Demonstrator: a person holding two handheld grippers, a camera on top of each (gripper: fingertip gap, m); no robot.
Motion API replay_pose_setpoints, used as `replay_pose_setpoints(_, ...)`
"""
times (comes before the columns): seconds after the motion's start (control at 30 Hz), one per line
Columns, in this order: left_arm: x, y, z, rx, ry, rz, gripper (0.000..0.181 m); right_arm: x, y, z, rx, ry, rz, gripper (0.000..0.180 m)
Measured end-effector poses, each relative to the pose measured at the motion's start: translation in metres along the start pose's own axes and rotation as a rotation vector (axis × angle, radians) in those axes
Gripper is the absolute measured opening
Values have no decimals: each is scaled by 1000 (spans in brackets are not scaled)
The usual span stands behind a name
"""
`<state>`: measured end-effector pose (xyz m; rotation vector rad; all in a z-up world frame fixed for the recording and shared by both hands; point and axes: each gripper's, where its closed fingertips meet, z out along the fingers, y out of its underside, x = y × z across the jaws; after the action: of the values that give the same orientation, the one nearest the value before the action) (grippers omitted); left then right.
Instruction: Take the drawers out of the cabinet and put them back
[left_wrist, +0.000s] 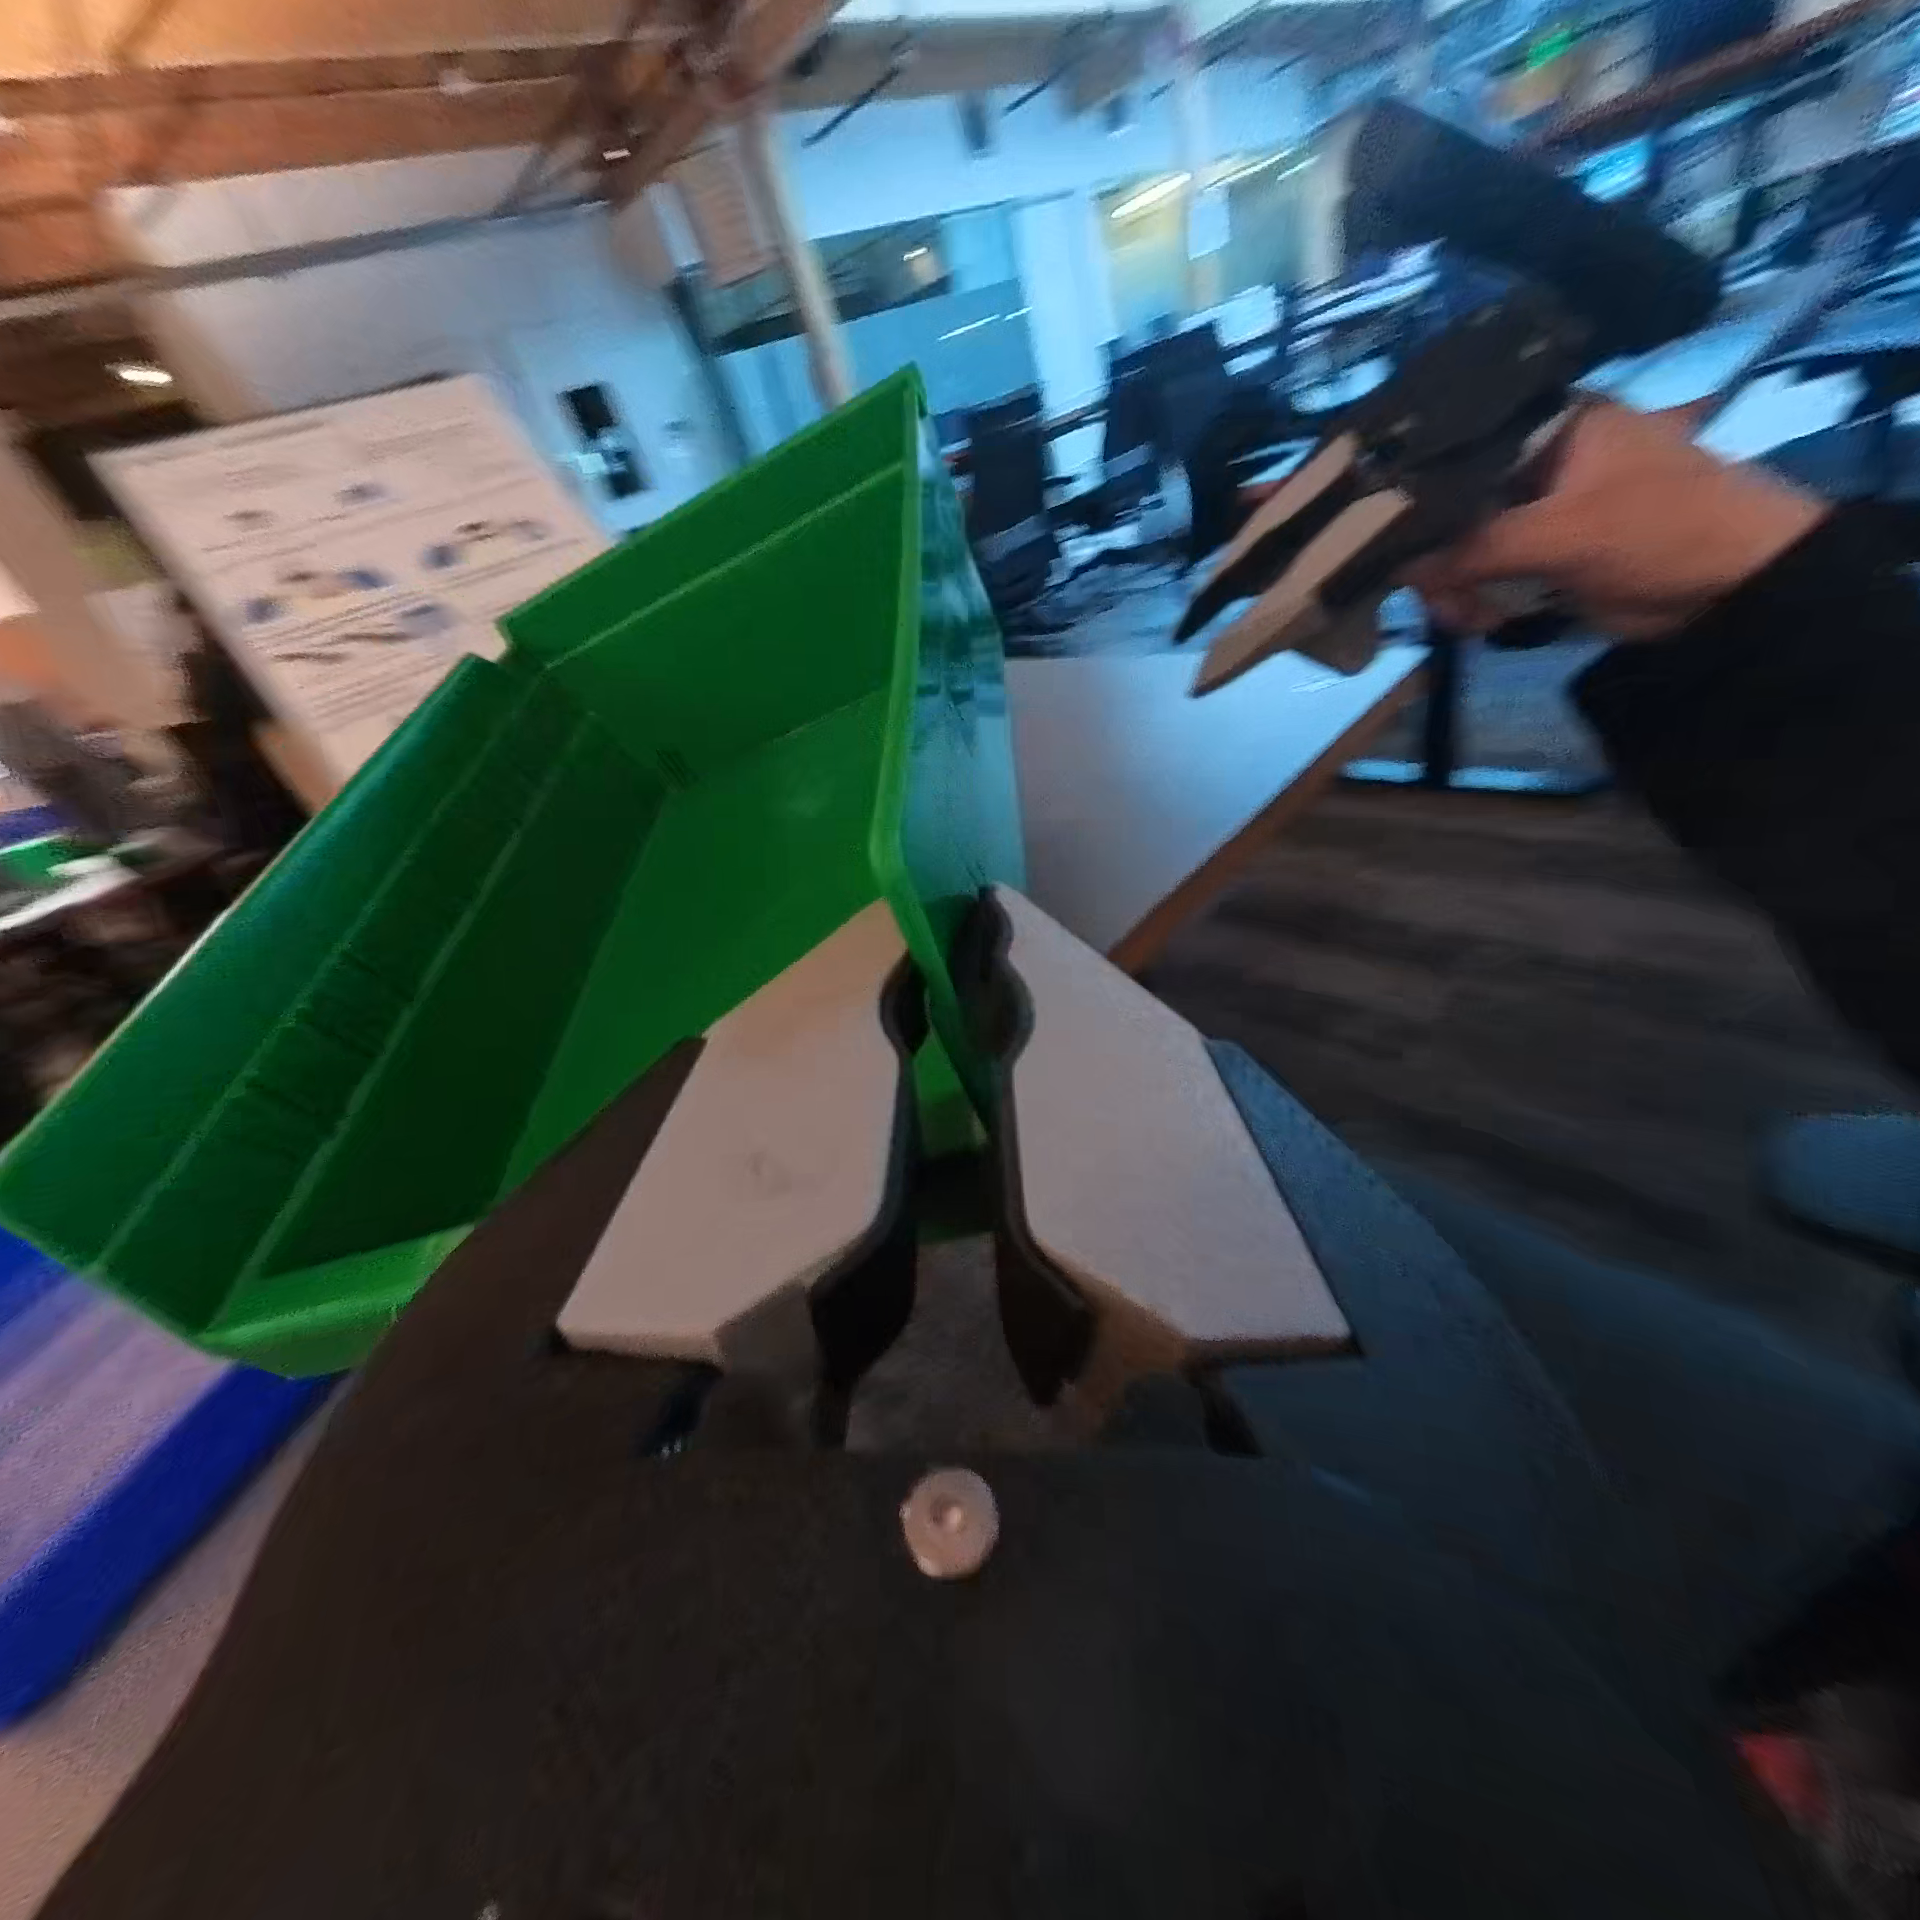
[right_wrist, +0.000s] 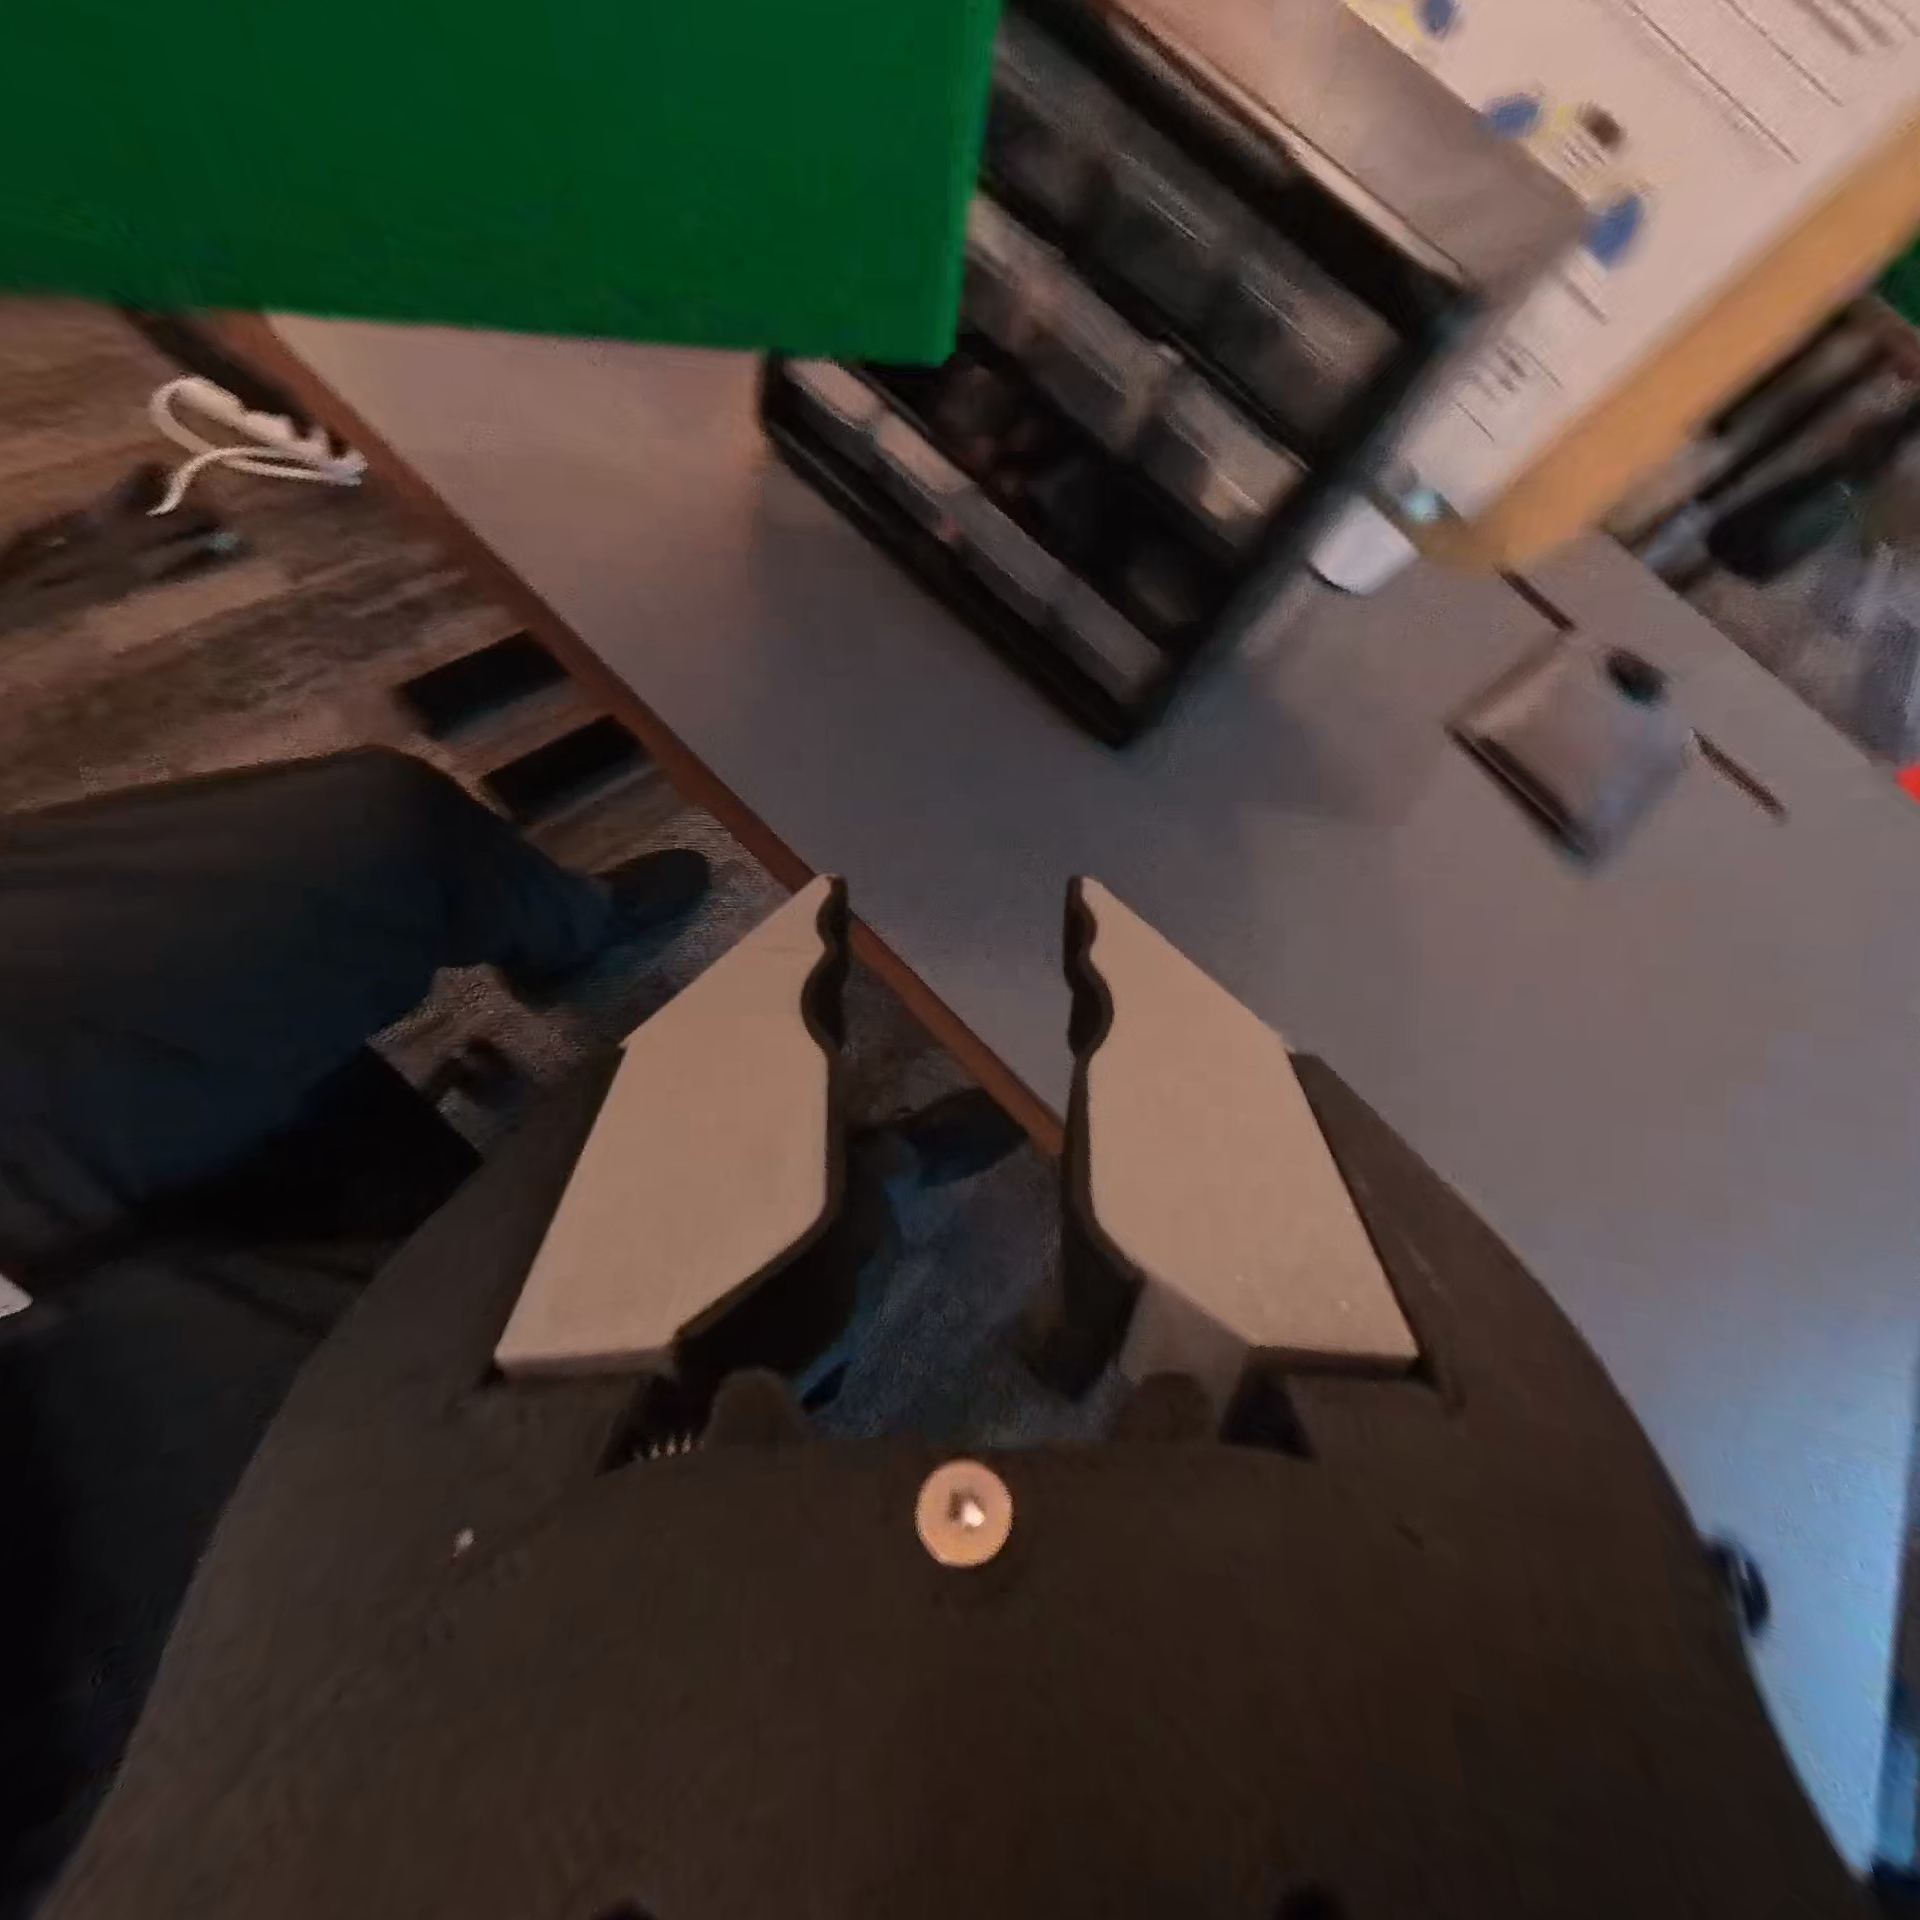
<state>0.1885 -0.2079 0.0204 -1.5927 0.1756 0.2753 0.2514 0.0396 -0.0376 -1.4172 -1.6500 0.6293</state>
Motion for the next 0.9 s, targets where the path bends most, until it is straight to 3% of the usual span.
replay_pose_setpoints(0.1,51,-13,43,37,176,-13,5,43,31,-34,17,63,157,39)
replay_pose_setpoints(0.23,104,1,122,-30,268,71,5,83,55,-55,120,90,361,28)
replay_pose_setpoints(0.4,135,45,226,-149,277,104,5,104,88,-30,84,70,524,33)
replay_pose_setpoints(0.53,146,67,288,-210,271,37,5,94,86,-3,55,13,456,39)
replay_pose_setpoints(0.6,142,75,313,-200,223,55,7,87,81,11,45,-2,405,30)
replay_pose_setpoints(0.73,133,109,338,-355,211,-98,10,87,90,37,-62,56,360,43)
replay_pose_setpoints(0.8,125,111,325,-363,215,-116,31,97,107,42,-189,176,317,58)
replay_pose_setpoints(0.9,113,98,280,-272,219,-110,37,99,108,39,-239,230,299,51)
